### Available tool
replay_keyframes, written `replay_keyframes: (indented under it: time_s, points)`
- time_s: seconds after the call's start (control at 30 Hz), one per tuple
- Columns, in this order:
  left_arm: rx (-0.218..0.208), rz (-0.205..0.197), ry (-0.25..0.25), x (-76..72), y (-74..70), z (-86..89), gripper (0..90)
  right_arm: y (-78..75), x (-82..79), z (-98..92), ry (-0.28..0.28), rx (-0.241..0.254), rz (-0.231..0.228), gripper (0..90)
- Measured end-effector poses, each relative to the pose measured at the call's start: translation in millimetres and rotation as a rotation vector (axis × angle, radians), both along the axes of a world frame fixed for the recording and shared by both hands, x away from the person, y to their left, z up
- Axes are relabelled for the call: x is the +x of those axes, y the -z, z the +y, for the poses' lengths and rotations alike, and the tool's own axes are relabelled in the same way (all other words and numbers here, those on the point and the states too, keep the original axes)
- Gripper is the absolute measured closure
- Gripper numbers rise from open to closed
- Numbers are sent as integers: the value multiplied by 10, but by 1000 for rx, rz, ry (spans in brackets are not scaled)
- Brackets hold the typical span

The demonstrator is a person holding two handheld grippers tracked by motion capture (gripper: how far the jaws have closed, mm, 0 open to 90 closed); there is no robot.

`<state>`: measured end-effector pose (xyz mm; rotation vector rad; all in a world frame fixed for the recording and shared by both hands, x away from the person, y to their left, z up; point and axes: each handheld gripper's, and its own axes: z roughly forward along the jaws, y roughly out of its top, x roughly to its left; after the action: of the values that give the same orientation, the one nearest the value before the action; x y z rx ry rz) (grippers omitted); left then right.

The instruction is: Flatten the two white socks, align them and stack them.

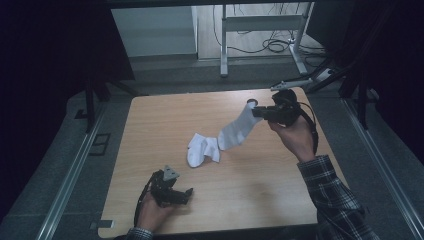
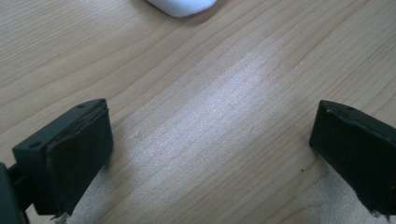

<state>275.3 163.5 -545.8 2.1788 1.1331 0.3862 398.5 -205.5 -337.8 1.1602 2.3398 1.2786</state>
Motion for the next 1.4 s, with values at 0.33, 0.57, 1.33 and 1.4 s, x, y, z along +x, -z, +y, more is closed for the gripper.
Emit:
replay_keyframes:
  time_s: [0.33,0.57,1.33,1.4]
  points:
    - [-1,3,-2,18,-1,-17,0,687,-3,-657,123,-56,78,813]
    - [16,25,3,87,-25,-80,0,1143,-92,-1029,175,-116,89,807]
    - [-63,-74,99,835,-642,-882,519,1683,-219,-1465,220,-224,90,603]
    - [-62,-75,103,948,-653,-1019,574,1685,-223,-1477,224,-219,88,604]
